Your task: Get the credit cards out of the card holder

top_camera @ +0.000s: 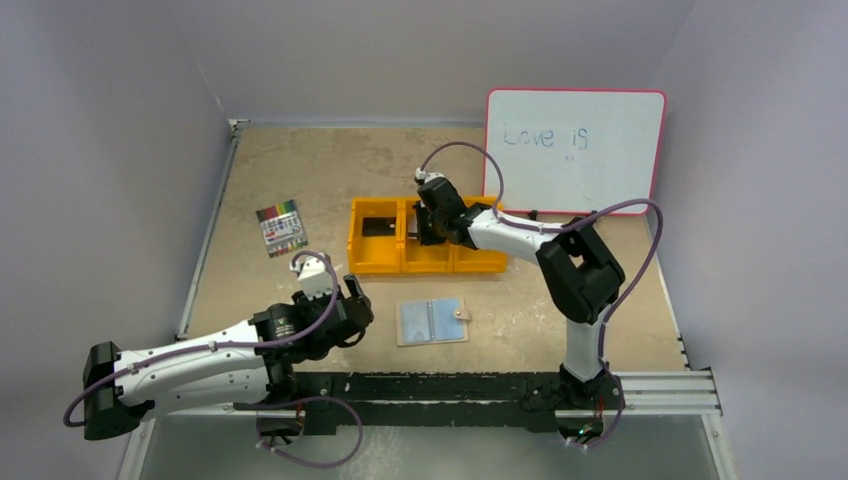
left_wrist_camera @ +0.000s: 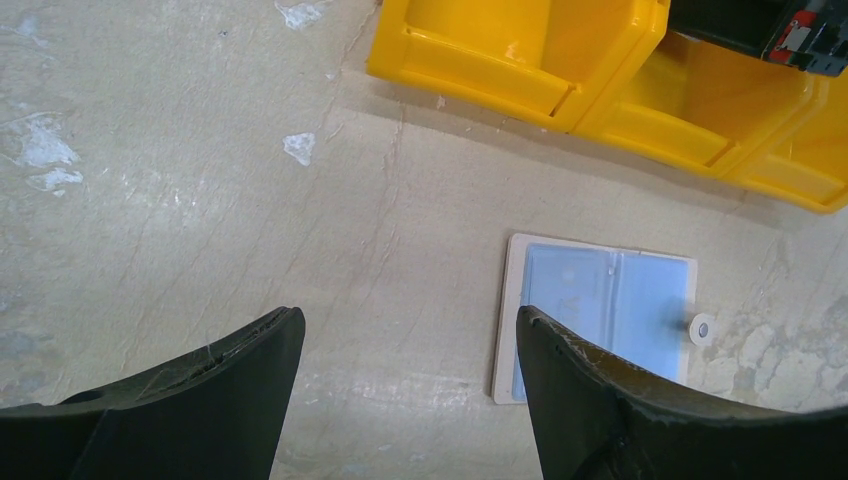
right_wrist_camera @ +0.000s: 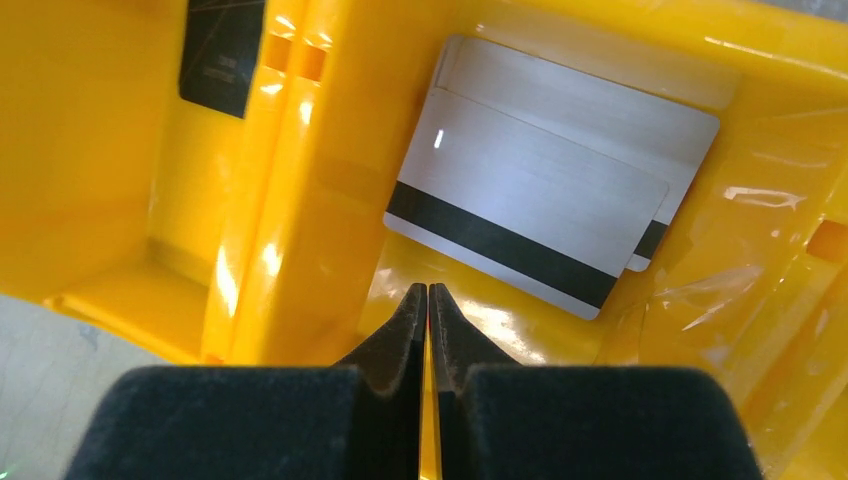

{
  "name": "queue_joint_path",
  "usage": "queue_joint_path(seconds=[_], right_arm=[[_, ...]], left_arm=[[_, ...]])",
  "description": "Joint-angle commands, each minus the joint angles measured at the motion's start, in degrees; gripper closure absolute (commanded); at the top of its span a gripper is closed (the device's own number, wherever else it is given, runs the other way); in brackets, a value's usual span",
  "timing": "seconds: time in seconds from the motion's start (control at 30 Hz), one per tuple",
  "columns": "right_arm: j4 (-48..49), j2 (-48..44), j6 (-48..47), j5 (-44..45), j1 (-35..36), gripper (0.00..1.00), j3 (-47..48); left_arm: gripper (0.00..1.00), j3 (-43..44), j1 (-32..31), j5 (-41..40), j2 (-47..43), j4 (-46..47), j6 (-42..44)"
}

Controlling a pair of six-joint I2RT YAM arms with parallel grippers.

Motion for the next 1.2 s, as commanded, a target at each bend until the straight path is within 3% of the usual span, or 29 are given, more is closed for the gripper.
queue_joint_path(seconds=[0.0, 0.63, 1.17], right_arm=[[-0.5, -0.7, 2.1, 1.9, 0.3, 0.96, 1.2], [1.9, 2.0, 2.7, 4.9, 2.3, 0.98, -0.3], [0.7, 5.3, 3.0, 15.9, 2.1, 0.97, 3.6]], left_arm=[[0.23, 2.0, -0.1, -1.6, -0.8, -0.7, -1.1], [0.23, 2.0, -0.1, -2.1, -2.3, -2.1, -2.1], [0.23, 2.4, -0.1, -2.0, -1.2, -1.9, -1.7]])
